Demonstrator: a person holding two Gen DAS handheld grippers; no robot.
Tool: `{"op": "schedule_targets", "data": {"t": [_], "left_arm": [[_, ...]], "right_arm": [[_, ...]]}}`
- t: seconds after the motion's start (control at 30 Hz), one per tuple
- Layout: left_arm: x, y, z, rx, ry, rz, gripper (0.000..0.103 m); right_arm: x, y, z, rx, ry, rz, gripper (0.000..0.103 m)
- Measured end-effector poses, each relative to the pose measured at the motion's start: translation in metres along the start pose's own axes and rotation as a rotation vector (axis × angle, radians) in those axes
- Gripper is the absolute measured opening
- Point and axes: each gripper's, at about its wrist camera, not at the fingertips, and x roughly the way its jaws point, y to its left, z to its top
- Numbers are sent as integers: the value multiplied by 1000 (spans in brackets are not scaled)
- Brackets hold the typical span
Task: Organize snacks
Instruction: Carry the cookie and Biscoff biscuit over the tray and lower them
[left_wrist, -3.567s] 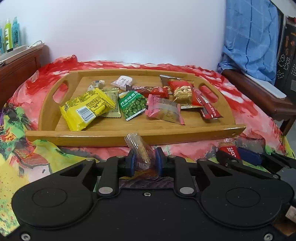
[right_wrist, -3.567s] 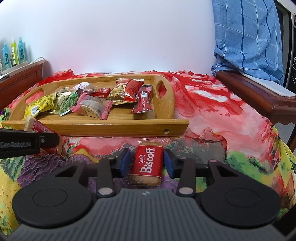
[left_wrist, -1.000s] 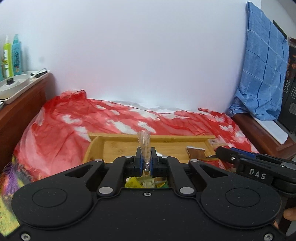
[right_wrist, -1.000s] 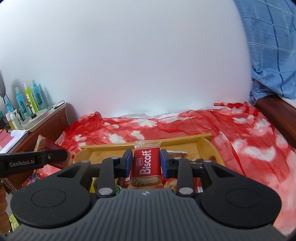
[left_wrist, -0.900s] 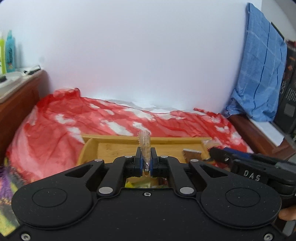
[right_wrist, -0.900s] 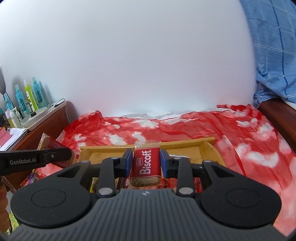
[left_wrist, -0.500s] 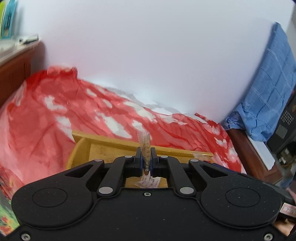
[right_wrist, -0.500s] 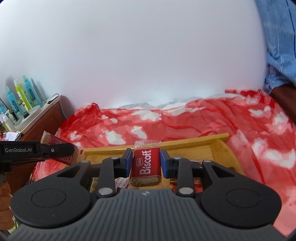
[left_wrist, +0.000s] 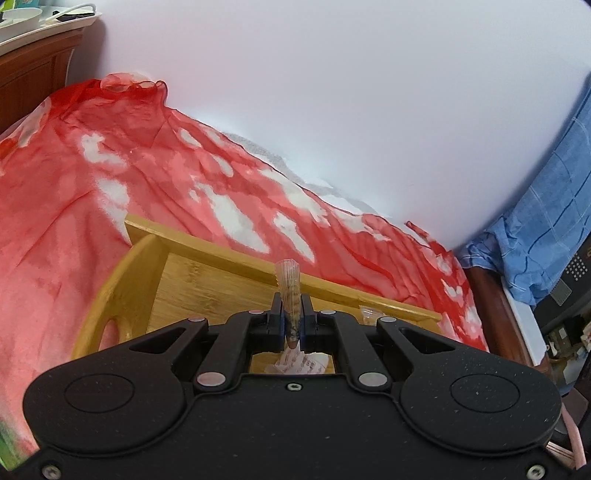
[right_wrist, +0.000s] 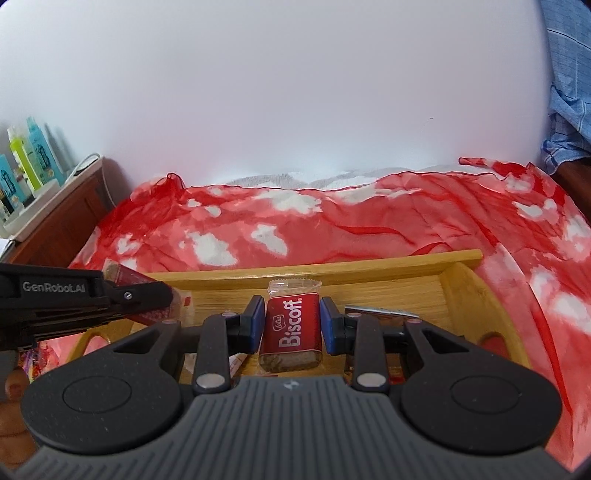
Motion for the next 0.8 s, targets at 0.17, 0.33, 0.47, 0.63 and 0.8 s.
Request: {"op": "schedule_targets", "data": {"t": [0.17, 0.33, 0.47, 0.63, 0.8], "left_arm": [[11, 3, 0, -21, 2, 8, 6], [18, 8, -2, -36, 7, 7, 6], [25, 12, -3, -54, 20, 11, 6], [31, 14, -6, -59, 27, 15, 6], [36, 17, -8, -80, 36, 9, 6]], "right_arm": [[10, 3, 1, -21, 2, -8, 37], [18, 2, 1, -20, 8, -11, 37], [22, 2, 1, -18, 12, -15, 37], [27, 0, -1, -18, 17, -20, 37], [31, -2, -1, -16, 21, -25, 37]]}}
